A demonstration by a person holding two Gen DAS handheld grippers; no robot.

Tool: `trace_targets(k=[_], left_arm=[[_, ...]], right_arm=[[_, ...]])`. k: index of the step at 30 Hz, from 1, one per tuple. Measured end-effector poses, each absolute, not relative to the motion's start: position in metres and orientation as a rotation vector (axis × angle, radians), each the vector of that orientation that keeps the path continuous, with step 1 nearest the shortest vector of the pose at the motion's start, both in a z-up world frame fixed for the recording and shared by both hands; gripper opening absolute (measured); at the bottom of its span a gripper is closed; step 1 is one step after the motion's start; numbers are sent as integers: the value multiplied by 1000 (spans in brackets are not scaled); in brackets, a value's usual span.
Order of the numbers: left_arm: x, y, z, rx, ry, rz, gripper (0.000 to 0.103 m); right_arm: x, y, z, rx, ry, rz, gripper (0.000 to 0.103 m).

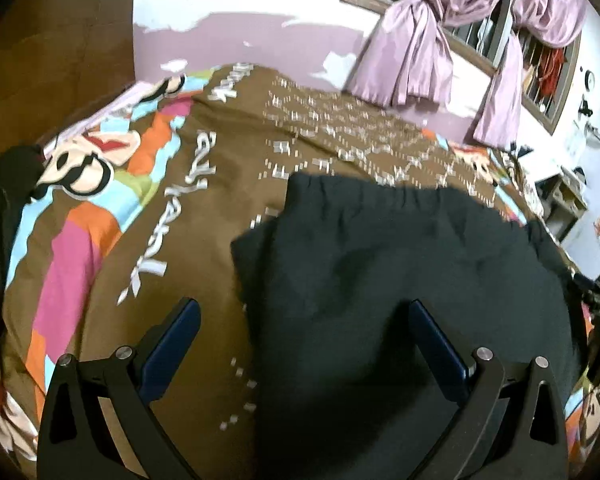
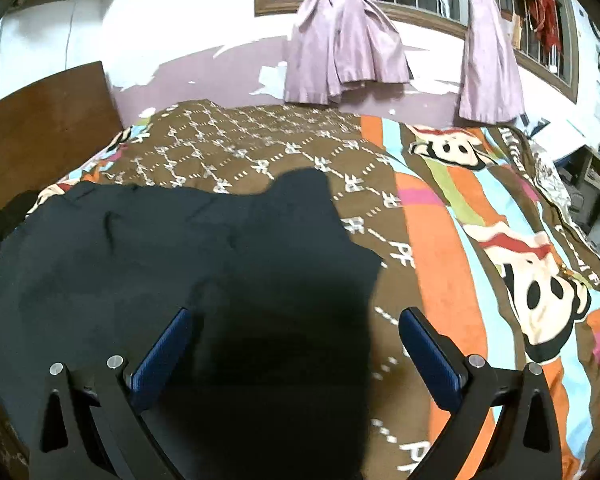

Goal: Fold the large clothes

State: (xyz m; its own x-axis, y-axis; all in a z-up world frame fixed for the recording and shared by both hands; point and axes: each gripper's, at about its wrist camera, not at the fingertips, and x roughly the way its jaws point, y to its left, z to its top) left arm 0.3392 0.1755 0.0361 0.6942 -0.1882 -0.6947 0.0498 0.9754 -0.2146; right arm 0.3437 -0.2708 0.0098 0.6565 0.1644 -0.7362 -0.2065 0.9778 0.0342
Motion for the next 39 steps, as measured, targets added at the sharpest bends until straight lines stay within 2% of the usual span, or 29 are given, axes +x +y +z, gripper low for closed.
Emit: trace_targets(k=[6, 13, 26, 39], left_arm=[[341, 189, 12, -299, 886, -199, 102], [348, 194, -5, -394, 977, -265, 102], [347, 212, -9, -553, 988, -374, 102], [345, 206, -5, -569, 1029, -471, 100]], right_arm=[[352, -298, -18, 19, 954, 245, 103], [353, -330, -54, 287, 1020, 366, 103], [345, -317, -51, 348, 1080, 530, 103], [347, -311, -56, 480, 1109, 609, 103]])
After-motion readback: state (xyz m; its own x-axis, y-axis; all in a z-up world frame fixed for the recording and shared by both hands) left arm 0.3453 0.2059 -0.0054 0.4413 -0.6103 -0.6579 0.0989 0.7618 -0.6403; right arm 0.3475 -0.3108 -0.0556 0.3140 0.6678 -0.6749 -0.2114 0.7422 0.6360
